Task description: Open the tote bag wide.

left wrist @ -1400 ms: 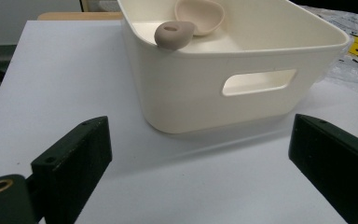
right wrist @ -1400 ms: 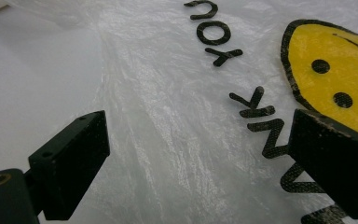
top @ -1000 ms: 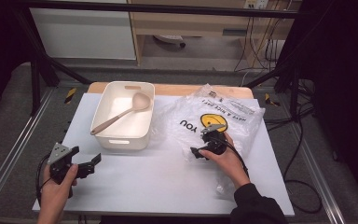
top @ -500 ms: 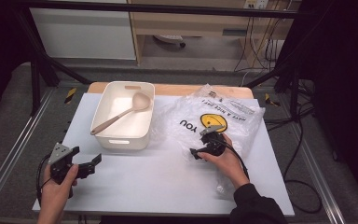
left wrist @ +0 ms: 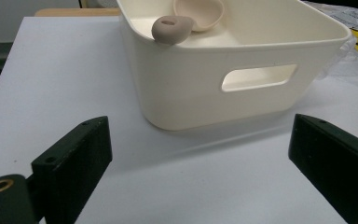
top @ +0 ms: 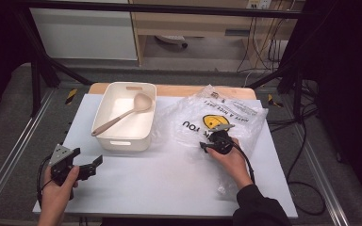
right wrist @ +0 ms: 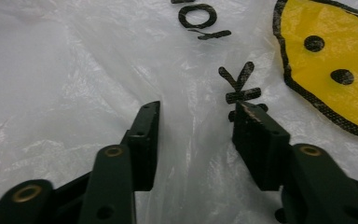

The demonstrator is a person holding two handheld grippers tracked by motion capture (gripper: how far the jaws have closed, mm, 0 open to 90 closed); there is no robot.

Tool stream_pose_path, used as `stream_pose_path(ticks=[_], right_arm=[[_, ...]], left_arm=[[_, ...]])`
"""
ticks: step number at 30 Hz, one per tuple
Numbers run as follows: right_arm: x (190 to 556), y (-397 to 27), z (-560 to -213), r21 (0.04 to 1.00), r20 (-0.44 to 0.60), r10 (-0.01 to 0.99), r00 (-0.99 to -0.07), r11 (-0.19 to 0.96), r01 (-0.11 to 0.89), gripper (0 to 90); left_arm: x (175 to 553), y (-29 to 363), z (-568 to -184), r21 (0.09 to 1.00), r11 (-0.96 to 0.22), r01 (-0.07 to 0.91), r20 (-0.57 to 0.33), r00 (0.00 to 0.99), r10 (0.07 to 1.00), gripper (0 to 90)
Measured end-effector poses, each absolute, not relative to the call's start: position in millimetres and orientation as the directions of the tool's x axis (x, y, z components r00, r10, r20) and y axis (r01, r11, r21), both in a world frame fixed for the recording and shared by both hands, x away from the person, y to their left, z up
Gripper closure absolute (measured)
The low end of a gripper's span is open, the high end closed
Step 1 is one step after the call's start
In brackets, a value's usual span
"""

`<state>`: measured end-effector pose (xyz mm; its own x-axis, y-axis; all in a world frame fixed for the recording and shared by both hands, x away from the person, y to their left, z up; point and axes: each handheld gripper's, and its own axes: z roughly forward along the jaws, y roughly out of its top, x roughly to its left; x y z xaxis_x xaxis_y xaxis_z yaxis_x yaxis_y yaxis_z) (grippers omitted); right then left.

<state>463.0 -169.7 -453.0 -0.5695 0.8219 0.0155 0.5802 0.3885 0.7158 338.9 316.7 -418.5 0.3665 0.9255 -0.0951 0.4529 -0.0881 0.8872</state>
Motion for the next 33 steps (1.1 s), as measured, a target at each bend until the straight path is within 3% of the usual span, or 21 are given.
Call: stream_pose_path(ticks=[11, 22, 33], right_arm=[[468.1, -178.4, -454.5, 0.737, 0.054, 0.847, -0.528, 0.324, 0.594, 90.0], [453.1, -172.3, -426.3, 0.786, 0.078, 0.841, -0.536, 0.279, 0.552, 90.0], [436.4, -170.5, -413.5, 0.787, 0.133, 0.824, -0.551, 0.25, 0.564, 90.0]], left_arm=[[336.5, 319.4, -414.7, 0.896, -0.058, 0.441, -0.116, 0.357, 0.927, 5.8], [327.7, 297.8, -382.3, 0.927, -0.072, 0.367, -0.097, 0.423, 0.901, 6.5], [317.4, 206.2, -366.2, 0.928, -0.191, 0.319, -0.046, 0.608, 0.792, 11.8]])
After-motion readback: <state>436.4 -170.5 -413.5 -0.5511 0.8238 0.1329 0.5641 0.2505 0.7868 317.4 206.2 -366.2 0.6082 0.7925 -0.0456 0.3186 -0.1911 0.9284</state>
